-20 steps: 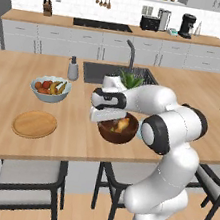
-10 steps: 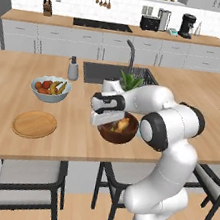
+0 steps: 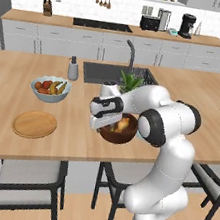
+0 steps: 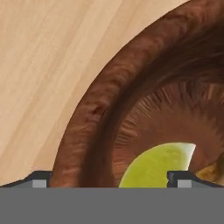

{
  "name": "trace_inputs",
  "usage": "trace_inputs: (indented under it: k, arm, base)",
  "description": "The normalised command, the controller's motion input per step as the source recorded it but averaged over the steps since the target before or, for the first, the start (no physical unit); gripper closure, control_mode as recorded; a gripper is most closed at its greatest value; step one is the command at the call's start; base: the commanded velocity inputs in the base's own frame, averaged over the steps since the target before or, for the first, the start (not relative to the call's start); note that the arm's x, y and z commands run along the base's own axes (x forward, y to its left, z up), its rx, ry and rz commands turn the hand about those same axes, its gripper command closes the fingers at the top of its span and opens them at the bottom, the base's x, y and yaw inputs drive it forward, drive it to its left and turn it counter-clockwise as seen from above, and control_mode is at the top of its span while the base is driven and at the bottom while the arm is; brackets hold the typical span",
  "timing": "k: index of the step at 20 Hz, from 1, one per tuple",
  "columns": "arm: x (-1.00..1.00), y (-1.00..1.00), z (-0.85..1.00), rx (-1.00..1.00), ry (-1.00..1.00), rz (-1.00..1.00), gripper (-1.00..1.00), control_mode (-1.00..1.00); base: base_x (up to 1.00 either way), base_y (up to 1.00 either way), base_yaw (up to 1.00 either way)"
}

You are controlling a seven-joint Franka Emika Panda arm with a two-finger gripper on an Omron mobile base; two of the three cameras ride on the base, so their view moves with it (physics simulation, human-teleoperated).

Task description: Pick the chicken drumstick and lemon wedge from their plates and place them in the bowl. Then put the bowl in the fridge.

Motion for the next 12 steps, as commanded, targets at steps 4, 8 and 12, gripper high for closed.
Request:
trace_inputs:
  k: [4,8,12]
  arm:
    - [0.08,0.0,-0.26,0.0,-0.06,0.03,-1.0,-1.0]
    - [0.01,0.0,-0.25,0.0,-0.06,0.01,1.0,-1.0]
    - [0.01,-0.16,-0.33,0.0,0.0,0.0,1.0,-1.0]
  base:
    - [0.0,0.0,0.0]
    - [0.0,0.0,0.0]
    - [0.0,0.0,0.0]
